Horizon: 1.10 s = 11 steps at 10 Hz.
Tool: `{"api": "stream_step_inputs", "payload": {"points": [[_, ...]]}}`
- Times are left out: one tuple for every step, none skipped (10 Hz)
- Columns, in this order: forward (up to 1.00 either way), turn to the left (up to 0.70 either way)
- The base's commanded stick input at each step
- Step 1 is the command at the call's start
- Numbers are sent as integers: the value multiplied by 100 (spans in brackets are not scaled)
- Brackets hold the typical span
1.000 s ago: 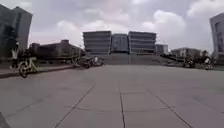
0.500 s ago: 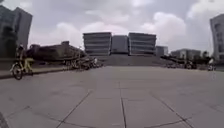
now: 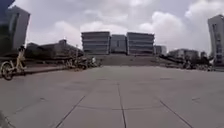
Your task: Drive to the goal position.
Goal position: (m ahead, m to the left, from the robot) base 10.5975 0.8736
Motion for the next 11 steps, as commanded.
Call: {"api": "stream_step_inputs", "payload": {"points": [[70,0],[70,0],[70,0],[70,0],[70,0],[70,0],[70,0],[70,0],[70,0],[70,0],[70,0]]}}
